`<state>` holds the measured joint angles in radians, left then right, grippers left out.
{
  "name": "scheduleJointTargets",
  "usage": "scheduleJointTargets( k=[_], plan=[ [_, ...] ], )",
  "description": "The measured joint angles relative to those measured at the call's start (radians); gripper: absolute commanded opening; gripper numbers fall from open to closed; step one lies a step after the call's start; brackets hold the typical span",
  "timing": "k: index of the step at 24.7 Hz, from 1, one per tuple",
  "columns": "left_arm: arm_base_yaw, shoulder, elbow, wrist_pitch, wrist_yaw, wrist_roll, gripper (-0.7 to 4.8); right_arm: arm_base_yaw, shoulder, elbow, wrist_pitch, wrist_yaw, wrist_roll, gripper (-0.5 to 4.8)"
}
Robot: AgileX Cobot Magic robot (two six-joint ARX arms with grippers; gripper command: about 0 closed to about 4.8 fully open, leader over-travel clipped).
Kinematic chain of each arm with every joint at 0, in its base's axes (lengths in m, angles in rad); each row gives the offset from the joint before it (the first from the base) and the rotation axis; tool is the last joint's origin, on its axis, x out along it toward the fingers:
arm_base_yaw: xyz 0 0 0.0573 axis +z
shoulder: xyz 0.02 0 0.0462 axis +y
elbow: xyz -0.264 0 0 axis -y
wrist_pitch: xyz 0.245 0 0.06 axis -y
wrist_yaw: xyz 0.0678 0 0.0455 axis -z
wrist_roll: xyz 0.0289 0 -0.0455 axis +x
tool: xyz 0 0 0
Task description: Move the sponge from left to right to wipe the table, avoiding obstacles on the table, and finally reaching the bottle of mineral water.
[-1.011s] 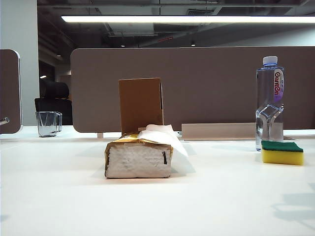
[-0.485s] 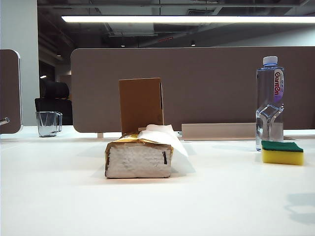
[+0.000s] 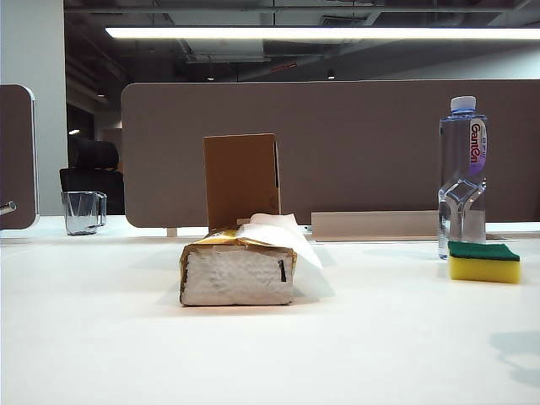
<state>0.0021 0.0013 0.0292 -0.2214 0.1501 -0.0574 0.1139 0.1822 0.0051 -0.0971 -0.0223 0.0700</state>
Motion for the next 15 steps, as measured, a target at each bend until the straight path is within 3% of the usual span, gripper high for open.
scheduleJointTargets(
  k=[15],
  plan=[
    [0.000,0.000,0.000,0.000,0.000,-0.003,-0.06,0.000,0.000,0.000,0.016,0.000,0.000,-0.05]
  ],
)
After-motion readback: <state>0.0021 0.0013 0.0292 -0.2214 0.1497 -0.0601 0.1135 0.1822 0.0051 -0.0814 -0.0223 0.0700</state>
